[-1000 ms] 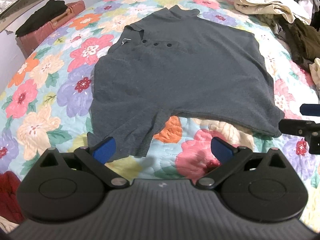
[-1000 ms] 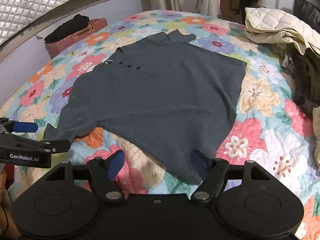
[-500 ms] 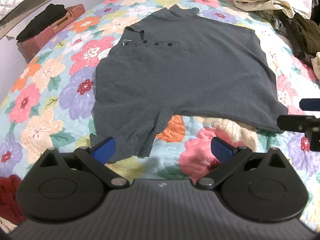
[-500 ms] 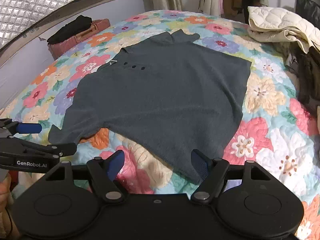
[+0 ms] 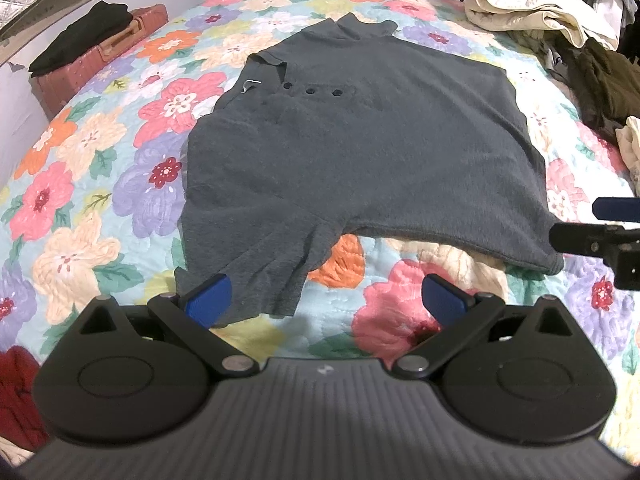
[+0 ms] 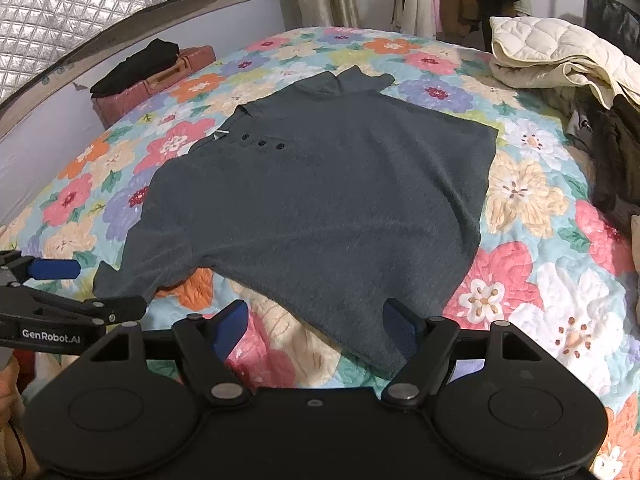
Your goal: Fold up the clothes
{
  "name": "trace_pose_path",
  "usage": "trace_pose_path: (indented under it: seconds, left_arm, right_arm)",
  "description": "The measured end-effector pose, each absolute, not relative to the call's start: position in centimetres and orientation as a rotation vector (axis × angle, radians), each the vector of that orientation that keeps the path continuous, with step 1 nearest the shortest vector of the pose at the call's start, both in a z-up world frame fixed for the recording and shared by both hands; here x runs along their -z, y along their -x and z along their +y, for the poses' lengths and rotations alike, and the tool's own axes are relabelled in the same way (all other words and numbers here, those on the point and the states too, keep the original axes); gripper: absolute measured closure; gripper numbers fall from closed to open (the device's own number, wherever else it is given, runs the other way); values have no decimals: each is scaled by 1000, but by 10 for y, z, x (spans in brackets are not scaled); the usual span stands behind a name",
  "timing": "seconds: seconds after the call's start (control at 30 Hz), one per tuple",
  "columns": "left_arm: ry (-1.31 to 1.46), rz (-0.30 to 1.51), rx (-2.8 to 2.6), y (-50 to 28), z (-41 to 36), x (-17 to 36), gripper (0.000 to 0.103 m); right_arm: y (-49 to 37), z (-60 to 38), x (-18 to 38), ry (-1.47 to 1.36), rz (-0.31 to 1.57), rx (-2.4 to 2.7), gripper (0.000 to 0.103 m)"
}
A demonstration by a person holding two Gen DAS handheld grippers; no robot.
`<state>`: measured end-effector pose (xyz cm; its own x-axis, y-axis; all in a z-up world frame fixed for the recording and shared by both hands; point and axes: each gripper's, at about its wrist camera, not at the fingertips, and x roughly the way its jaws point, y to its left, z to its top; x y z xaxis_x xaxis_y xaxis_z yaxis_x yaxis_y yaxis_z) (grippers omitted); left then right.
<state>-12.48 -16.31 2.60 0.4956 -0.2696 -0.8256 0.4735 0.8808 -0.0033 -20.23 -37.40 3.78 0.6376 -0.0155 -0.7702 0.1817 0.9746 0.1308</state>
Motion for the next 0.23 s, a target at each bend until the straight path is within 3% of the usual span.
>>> trace_pose_path:
  seconds: [0.23]
  left_arm:
    - [-226, 973, 454, 122, -162, -23, 0]
  right_arm:
    - [200, -372, -39, -202, 871, 112, 24]
